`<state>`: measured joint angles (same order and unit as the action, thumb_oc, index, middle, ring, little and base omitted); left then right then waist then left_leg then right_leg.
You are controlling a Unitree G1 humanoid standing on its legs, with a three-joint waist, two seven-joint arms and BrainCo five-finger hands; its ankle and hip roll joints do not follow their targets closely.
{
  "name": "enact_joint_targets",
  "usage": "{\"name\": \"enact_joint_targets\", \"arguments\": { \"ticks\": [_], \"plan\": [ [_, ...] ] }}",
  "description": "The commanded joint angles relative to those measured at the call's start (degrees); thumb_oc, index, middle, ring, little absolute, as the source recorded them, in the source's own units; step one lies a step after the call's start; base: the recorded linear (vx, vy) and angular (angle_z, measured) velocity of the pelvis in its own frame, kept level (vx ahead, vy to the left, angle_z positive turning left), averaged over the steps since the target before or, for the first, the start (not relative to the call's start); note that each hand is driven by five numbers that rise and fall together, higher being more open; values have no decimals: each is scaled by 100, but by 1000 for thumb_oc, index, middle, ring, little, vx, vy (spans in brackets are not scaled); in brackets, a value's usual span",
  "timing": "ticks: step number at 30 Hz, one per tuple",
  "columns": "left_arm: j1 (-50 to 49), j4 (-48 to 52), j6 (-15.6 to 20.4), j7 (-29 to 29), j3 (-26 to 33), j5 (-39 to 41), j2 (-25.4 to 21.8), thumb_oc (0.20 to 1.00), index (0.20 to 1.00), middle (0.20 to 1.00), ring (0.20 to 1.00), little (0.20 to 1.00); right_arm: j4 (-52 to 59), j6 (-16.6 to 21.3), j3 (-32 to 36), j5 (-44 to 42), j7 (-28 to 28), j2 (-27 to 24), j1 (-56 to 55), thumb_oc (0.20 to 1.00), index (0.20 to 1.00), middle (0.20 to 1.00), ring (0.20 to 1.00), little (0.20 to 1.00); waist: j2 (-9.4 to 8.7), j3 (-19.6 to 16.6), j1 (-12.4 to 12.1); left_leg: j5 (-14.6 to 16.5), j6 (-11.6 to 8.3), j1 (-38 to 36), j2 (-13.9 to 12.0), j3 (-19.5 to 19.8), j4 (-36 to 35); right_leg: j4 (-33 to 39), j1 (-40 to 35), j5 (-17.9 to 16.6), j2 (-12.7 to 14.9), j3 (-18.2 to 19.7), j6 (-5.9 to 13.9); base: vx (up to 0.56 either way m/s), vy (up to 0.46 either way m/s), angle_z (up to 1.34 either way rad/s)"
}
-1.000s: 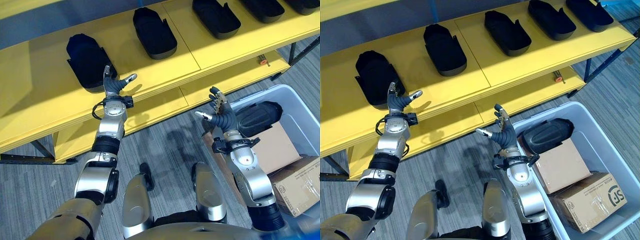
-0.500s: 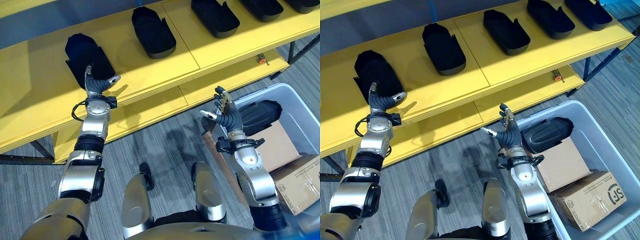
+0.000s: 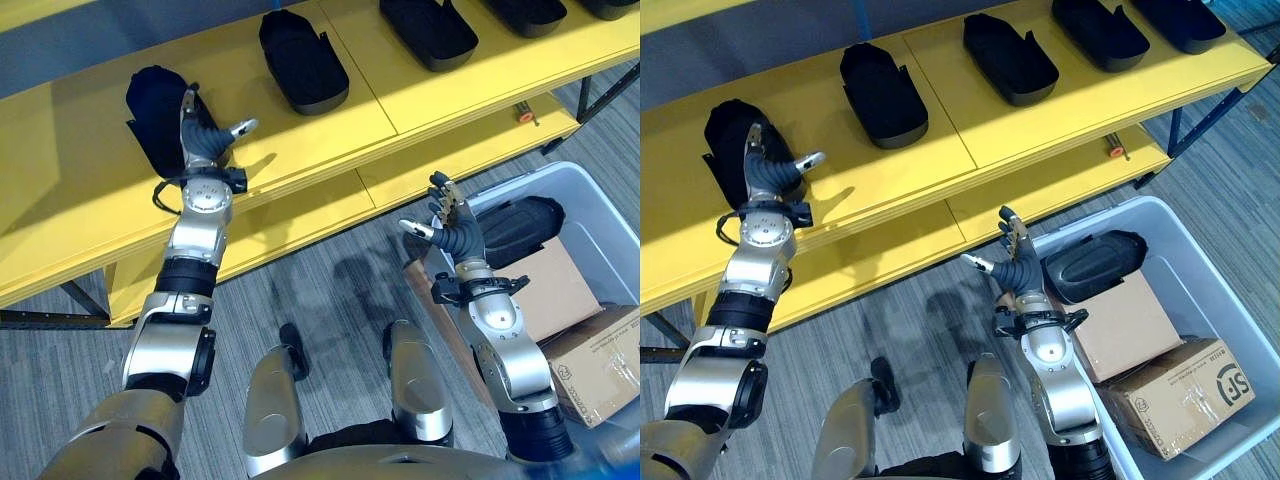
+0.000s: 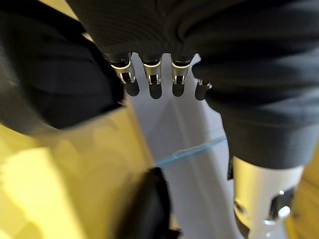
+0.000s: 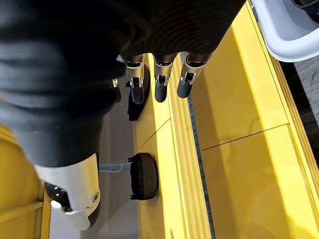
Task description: Move parts from the plastic box to the shelf.
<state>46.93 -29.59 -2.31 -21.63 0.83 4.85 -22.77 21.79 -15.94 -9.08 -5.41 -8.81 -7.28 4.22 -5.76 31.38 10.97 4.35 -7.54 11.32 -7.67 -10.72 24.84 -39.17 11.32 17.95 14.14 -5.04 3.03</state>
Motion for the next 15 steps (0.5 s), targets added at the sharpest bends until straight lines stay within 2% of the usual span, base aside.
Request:
{"name": "enact_joint_targets", "arguments": {
  "ticks": [1, 15],
  "plan": [
    [542, 428, 291, -92, -22, -303, -194, 1000, 1000, 1000, 1000, 1000, 522, 222, 186, 17, -30, 213, 327, 1000, 1000, 1000, 1000, 1000, -198, -159, 89, -1104, -597, -529, -468, 359, -196, 165, 75, -2138, 563, 261, 121, 0, 0, 0],
    [1095, -33, 322, -63, -158, -64, 98, 1000, 1000, 1000, 1000, 1000, 557, 246, 176, 141, -219, 90, 538, 1000, 1000, 1000, 1000, 1000, -186, -159, 367, -1172, -595, -397, -409, 358, -293, 124, 411, -2145, 604, 412, 139, 1, -2, -1]
  ]
}}
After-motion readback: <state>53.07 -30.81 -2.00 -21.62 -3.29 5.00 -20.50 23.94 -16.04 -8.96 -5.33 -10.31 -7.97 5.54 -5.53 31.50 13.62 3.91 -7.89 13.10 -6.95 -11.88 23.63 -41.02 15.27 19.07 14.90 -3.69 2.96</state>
